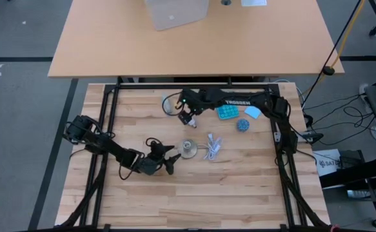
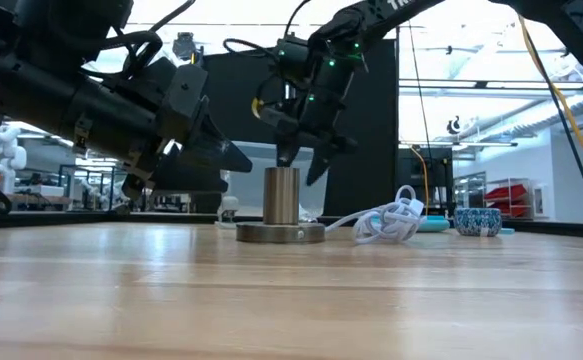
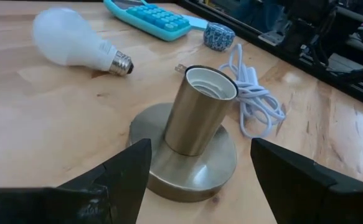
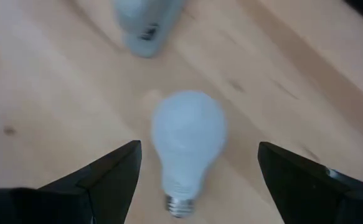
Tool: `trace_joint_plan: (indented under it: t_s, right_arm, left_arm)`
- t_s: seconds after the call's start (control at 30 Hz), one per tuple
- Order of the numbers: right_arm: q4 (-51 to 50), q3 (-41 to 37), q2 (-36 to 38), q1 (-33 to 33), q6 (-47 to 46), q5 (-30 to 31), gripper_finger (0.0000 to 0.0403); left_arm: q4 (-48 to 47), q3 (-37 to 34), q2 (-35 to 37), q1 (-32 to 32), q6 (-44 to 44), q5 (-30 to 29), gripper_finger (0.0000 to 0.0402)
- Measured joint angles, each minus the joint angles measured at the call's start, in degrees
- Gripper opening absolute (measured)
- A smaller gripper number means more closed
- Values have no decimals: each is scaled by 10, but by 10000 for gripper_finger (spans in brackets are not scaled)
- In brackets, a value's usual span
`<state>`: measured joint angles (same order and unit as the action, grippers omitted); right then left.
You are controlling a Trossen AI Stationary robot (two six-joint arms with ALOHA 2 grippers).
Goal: Screw lightbulb
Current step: Insert the white lightbulb into the desk lamp
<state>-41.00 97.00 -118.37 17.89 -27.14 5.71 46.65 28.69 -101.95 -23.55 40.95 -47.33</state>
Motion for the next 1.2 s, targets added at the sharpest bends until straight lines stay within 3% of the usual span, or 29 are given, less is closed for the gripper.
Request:
trace_joint_plan:
  t_s: [0.5,1.2]
  right_arm:
    - [69,-1,-63,-41,55,20,314]
    - [46,-1,-81,-34,55,28,305]
  left_arm:
    - [4,0,0,0,-3,1,280]
    - [4,0,0,0,-8,3,280]
